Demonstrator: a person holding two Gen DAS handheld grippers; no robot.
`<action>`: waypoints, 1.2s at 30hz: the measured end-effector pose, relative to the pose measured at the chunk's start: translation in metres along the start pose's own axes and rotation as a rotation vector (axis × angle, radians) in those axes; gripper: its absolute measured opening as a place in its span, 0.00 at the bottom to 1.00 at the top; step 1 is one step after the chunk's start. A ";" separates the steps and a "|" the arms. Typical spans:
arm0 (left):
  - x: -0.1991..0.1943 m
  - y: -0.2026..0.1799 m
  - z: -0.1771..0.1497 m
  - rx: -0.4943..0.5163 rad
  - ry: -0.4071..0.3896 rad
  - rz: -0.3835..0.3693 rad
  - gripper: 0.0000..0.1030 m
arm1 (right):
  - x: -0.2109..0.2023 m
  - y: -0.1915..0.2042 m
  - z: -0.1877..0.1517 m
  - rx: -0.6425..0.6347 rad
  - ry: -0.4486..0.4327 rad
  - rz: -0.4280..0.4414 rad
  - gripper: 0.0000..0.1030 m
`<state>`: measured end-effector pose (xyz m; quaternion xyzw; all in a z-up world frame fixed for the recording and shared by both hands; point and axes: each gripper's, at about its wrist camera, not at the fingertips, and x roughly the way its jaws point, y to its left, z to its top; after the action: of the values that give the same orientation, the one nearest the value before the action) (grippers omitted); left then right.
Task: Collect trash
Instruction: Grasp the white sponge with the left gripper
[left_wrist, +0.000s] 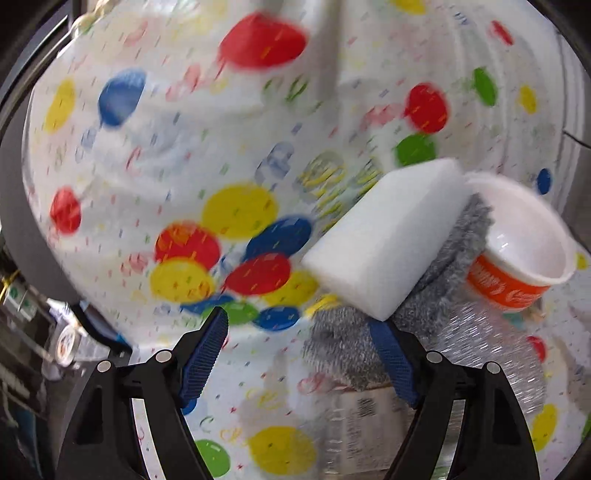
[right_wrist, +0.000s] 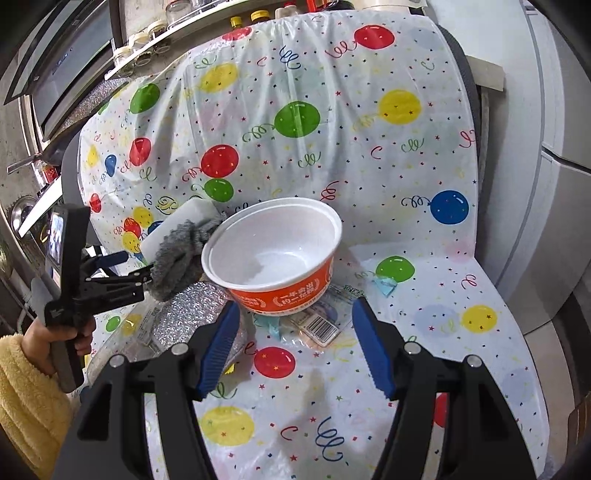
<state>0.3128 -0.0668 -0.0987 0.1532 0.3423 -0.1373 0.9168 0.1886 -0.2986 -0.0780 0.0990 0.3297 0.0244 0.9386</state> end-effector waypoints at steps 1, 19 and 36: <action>-0.004 -0.004 0.002 0.021 -0.012 0.002 0.77 | -0.001 -0.001 0.000 0.002 -0.002 -0.001 0.61; -0.012 -0.044 0.049 0.139 -0.111 -0.148 0.61 | -0.003 -0.012 -0.009 0.036 0.018 -0.009 0.61; -0.131 0.065 -0.015 -0.313 -0.182 -0.001 0.48 | -0.032 0.047 -0.015 -0.036 0.032 0.050 0.64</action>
<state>0.2319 0.0176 -0.0097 -0.0047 0.2750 -0.0962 0.9566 0.1549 -0.2536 -0.0604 0.0897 0.3414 0.0555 0.9340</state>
